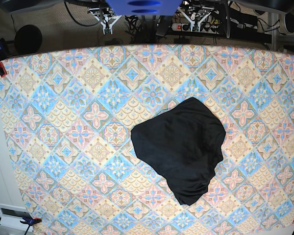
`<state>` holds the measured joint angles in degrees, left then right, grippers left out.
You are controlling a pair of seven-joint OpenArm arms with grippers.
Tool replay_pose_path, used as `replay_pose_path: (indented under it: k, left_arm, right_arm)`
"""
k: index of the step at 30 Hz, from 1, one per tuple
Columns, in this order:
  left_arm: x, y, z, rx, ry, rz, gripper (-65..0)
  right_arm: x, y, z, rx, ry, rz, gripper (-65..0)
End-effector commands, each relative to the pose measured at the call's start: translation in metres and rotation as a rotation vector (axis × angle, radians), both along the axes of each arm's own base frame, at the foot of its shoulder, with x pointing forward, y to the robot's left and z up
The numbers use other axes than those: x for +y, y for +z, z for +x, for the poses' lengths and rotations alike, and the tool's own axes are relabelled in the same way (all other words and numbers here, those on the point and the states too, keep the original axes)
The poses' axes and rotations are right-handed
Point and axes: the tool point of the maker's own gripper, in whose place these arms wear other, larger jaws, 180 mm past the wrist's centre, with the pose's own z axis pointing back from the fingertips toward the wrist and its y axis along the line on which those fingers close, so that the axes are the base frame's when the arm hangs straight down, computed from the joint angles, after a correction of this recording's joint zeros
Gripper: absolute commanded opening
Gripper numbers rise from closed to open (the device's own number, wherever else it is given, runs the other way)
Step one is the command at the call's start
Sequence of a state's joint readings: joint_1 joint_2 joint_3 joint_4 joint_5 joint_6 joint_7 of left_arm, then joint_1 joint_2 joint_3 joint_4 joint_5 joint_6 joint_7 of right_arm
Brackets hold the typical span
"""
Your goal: Layout the t-shirt on the table in an organized manner, then fold the t-shirt properly
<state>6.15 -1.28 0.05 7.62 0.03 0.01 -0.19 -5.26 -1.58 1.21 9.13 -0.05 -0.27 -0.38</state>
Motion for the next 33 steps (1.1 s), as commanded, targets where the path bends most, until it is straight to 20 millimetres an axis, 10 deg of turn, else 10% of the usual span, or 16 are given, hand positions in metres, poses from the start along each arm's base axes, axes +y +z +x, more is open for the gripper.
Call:
replay_pose_path:
  k: [1, 12, 21, 27, 33]
  left_arm:
    - [0.003, 0.0, -0.001, 0.0, 0.002, 0.005, -64.8]
    - [0.003, 0.0, -0.002, 0.002, 0.002, 0.005, -64.8]
    - [0.03, 0.009, -0.025, -0.036, -0.018, 0.042, -64.8]
    - [0.056, 0.026, -0.04, -0.048, -0.041, 0.076, -64.8]
    - [0.076, 0.063, -0.031, -0.173, -0.102, 0.099, -64.8]
  right_arm:
    - [-0.002, 0.0, -0.003, 0.0, 0.0, -0.004, -65.0]
    - [-0.002, 0.0, -0.005, 0.003, 0.0, -0.004, -65.0]
    - [-0.007, 0.013, -0.063, 0.042, -0.004, -0.015, -65.0]
    - [-0.064, 0.037, -0.056, -0.034, 0.042, -0.102, -65.0]
    - [-0.07, 0.065, -0.061, -0.108, 0.065, -0.113, -65.0]
